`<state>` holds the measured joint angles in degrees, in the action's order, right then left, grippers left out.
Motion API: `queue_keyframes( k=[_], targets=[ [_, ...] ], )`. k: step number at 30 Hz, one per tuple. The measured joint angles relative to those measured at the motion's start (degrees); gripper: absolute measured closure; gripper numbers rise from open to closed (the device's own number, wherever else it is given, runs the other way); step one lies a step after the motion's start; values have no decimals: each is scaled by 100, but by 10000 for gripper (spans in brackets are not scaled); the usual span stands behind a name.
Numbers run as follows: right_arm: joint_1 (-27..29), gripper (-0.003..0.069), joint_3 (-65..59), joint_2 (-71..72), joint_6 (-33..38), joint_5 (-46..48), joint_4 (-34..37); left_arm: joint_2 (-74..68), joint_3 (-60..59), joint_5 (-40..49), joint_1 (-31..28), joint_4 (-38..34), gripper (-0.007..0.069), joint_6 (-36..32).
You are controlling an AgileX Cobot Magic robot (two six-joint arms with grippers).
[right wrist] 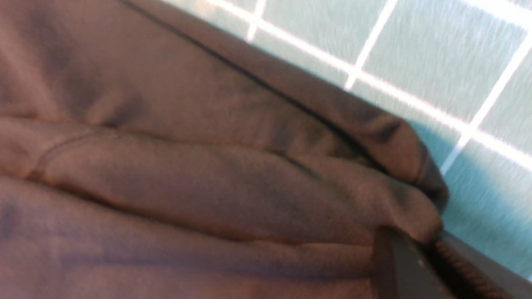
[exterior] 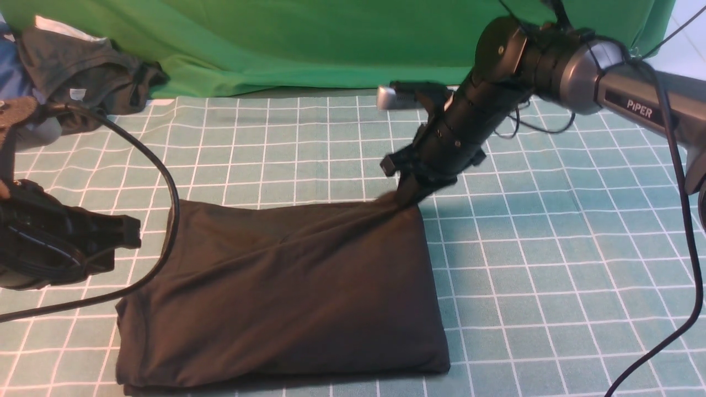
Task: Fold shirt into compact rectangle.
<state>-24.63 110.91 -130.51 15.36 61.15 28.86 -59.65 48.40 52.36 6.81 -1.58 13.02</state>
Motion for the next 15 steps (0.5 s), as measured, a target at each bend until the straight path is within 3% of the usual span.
queue_keyframes(
  k=[15],
  targets=[
    [840,602,274,-233,-409,-435,-158,0,0,-175,0,0,613,0]
  ],
)
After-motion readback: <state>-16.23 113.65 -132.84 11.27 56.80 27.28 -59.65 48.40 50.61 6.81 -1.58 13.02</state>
